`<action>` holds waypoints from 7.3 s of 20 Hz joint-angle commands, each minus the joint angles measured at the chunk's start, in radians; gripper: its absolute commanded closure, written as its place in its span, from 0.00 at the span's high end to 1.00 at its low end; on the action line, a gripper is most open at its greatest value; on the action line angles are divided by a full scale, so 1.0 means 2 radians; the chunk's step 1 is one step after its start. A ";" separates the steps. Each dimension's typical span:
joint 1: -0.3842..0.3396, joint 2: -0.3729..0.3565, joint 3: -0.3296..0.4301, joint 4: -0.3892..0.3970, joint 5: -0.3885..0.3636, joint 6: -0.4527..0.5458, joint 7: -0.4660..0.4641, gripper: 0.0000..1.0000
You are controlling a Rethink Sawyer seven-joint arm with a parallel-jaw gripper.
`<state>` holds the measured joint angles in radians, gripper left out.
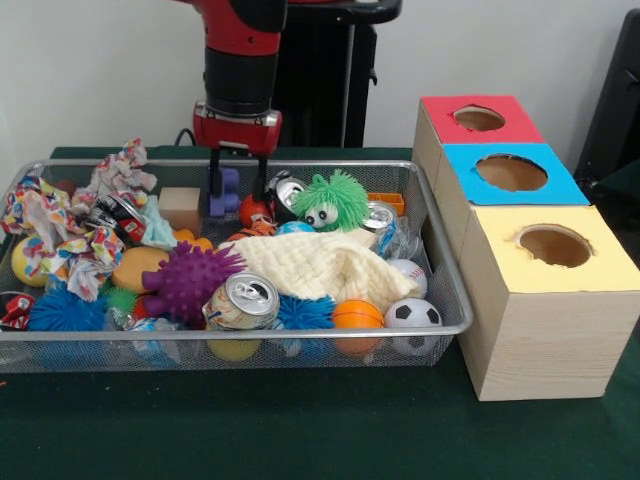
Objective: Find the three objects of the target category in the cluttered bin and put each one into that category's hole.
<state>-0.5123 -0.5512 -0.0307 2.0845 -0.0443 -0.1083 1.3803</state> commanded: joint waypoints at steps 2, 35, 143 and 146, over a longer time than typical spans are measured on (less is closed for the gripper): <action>-0.012 0.054 0.032 0.078 0.038 0.010 0.164 1.00; -0.021 0.096 0.061 0.091 0.098 -0.039 0.188 1.00; -0.018 0.143 0.153 -0.127 -0.357 0.082 0.043 0.00; -0.015 0.142 0.150 -0.128 -0.361 0.082 0.047 0.00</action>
<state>-0.5531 -0.4077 0.1332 1.8926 -0.6936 -0.1118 1.4948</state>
